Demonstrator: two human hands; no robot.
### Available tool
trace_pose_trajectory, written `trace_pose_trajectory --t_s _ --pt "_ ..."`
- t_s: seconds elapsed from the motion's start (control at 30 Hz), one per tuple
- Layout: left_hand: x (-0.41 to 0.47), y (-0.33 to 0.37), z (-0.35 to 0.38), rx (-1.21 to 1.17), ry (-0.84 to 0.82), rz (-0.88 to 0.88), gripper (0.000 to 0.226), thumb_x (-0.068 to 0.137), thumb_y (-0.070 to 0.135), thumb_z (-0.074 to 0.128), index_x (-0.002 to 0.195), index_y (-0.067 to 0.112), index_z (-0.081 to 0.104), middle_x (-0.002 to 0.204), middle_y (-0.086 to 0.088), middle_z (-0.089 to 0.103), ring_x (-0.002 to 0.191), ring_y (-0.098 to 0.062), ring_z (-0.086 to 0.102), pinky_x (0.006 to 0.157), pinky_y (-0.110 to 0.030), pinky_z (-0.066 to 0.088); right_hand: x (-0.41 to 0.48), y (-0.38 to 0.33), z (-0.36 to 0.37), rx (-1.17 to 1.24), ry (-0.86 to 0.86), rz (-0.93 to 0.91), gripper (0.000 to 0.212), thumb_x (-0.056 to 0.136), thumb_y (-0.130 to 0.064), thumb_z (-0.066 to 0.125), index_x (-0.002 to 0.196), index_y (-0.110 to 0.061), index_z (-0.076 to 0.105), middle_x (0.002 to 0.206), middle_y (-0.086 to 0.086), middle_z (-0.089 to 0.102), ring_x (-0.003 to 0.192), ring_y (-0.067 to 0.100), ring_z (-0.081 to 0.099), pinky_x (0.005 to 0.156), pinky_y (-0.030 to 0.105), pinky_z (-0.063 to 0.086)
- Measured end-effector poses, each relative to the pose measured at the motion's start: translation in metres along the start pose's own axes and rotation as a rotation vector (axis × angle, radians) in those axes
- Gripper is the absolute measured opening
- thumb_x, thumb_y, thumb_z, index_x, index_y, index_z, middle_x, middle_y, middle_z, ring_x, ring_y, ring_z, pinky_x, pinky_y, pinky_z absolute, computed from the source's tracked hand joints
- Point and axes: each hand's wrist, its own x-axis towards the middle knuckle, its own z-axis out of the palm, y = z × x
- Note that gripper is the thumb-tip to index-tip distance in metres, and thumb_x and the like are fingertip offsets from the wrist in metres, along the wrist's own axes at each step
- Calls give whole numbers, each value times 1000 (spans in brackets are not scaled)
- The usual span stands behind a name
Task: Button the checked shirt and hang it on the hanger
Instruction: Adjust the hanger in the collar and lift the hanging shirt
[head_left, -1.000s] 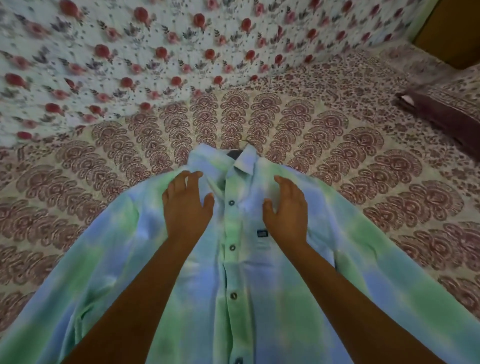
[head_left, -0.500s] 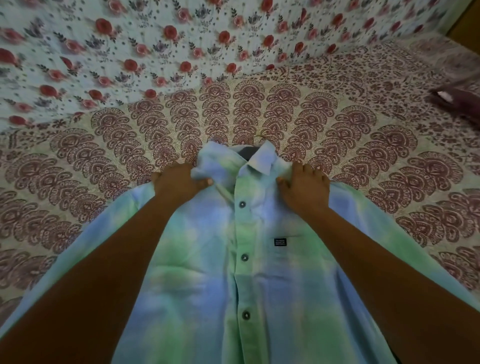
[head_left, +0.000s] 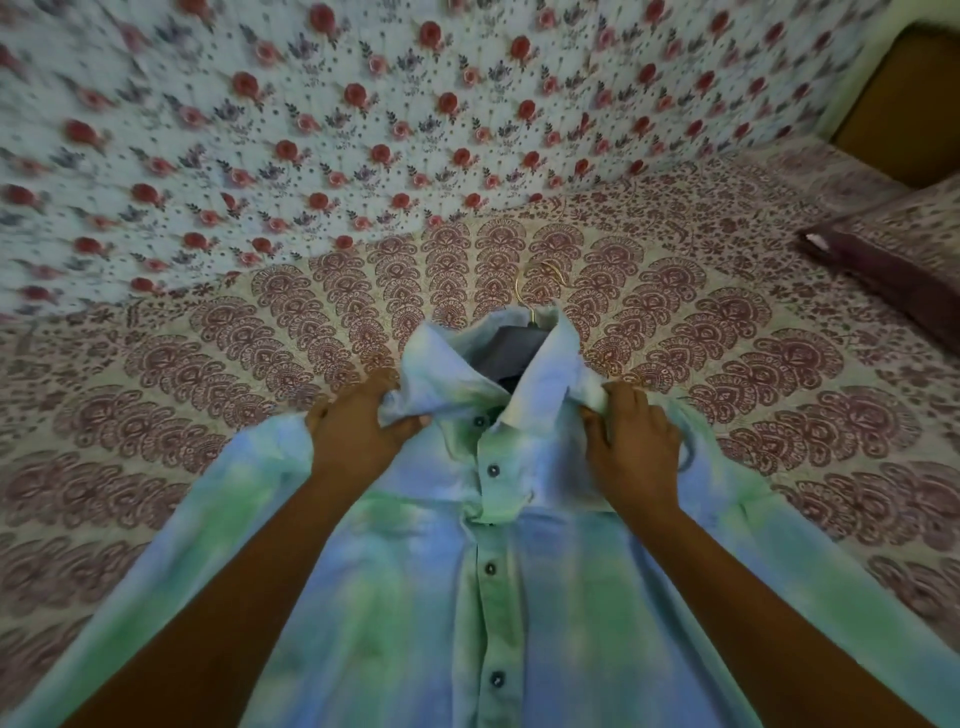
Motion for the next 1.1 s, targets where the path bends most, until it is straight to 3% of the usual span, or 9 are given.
trace_pose_trajectory --t_s 0.17,0.27,0.4,0.5,0.63,0.77,0.83,0.97,1.1 --pt "-66 16 -33 -96 22 53 84 46 69 47 105 11 64 92 -10 68 92 -26 62 87 -37 42 -62 -4 -45 150 -59 63 45 80 -35 38 107 -3 56 93 19 64 86 41 60 74 47 44" --pt "-111 21 -47 -113 42 100 72 53 59 58 101 6 67 87 -11 68 87 -30 62 76 -32 43 -101 -8 -75 285 -151 50 70 75 -49 25 123 -6 51 115 17 61 107 37 56 91 47 40" --pt "-165 18 -58 -62 99 117 68 58 63 47 94 9 70 79 -9 70 79 -31 65 82 -50 46 -142 -22 -116 717 -206 153 68 80 -54 31 132 -13 46 131 -3 50 125 17 45 109 35 34" --pt "-198 16 -61 -37 147 118 65 59 60 49 91 8 71 80 -12 72 77 -32 67 79 -52 48 -162 -38 -135 926 -197 283 42 94 -40 42 127 -14 52 131 -2 52 124 14 47 108 34 36" --pt "-225 7 -59 -31 145 124 62 59 59 50 91 9 70 82 -10 71 78 -31 66 78 -51 46 -164 -53 -151 1009 -245 566 35 94 -39 45 111 -15 64 119 6 62 112 23 56 100 44 44" --pt "-233 -3 -52 -25 126 108 56 59 54 59 92 10 69 83 -9 71 79 -30 65 80 -51 44 -166 -56 -156 970 -248 607 31 90 -32 55 70 -8 60 69 7 52 69 20 49 64 30 42" --pt "-237 -7 -47 4 114 111 52 58 50 62 91 10 69 80 -8 70 77 -29 65 79 -48 44 -171 -52 -153 971 -245 630 32 90 -26 57 75 3 56 68 13 46 69 22 45 64 31 43" --pt "-243 -17 -36 3 60 83 57 57 55 52 90 12 68 74 -7 68 73 -28 64 76 -48 44 -182 -43 -140 1029 -258 799 33 94 -23 50 97 9 57 95 31 54 88 33 54 96 53 45" --pt "-242 -24 -29 -3 7 16 43 60 33 73 96 10 69 83 -13 70 84 -33 64 86 -52 43 -188 -42 -124 981 -225 860 27 95 -24 46 98 0 57 85 16 48 80 23 45 73 35 42"
